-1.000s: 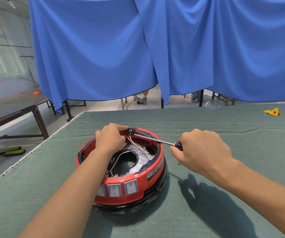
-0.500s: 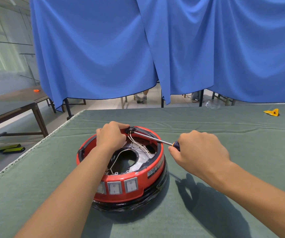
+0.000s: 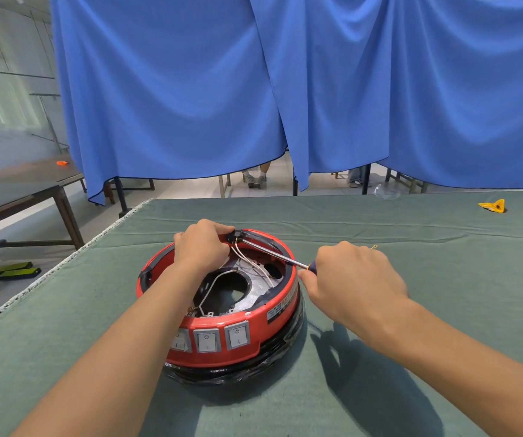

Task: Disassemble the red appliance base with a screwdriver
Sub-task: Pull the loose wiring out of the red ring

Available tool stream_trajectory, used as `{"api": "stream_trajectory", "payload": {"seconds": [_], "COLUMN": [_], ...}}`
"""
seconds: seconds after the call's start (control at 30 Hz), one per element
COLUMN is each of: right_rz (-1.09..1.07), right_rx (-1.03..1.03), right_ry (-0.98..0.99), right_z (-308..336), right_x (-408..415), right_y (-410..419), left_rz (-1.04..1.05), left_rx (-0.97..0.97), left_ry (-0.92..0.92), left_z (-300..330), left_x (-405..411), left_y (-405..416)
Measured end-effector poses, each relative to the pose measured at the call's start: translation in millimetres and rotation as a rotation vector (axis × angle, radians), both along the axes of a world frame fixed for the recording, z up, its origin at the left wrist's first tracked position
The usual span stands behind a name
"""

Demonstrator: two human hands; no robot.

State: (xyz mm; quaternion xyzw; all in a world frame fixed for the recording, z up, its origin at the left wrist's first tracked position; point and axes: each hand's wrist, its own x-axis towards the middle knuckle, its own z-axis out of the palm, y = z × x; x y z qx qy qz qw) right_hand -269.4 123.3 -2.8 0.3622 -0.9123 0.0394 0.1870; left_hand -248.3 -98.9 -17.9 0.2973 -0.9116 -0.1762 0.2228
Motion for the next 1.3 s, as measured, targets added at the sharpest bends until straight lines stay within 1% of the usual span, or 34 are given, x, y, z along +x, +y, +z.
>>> {"api": "stream_trajectory", "payload": {"seconds": [0.13, 0.4, 0.67, 0.8, 0.9, 1.0, 1.1, 1.2, 1.3], "right_rz": [0.032, 0.073, 0.096, 0.051, -0.009, -0.048, -0.078, -0.098, -0.088], "right_rx": [0.055, 0.1, 0.102, 0.09, 0.065, -0.016, -0.101, -0.156, -0.168], "right_ry": [0.054, 0.115, 0.142, 0.148, 0.081, -0.038, -0.145, -0.203, -0.223], "right_z": [4, 3, 3, 0, -4, -4, 1, 6, 8], "right_x": [-11, -20, -23, -23, -20, -16, -10, -3, 6], "right_y": [6, 10, 11, 13, 13, 14, 15, 14, 12], "left_rz": [-0.001, -0.006, -0.006, -0.014, -0.028, -0.035, 0.008, 0.042, 0.058], "left_rx": [0.012, 0.02, 0.023, -0.002, -0.048, -0.123, -0.221, -0.338, -0.444], "left_ry": [-0.002, -0.006, -0.012, -0.035, -0.09, -0.202, -0.315, -0.412, -0.419], "left_z": [1, 0, -2, 0, 1, 8, 12, 12, 12], "left_x": [-1, -1, -1, 0, 2, 6, 15, 28, 41], "left_y": [-2, -3, -5, -3, -4, -6, -5, 0, 5]}}
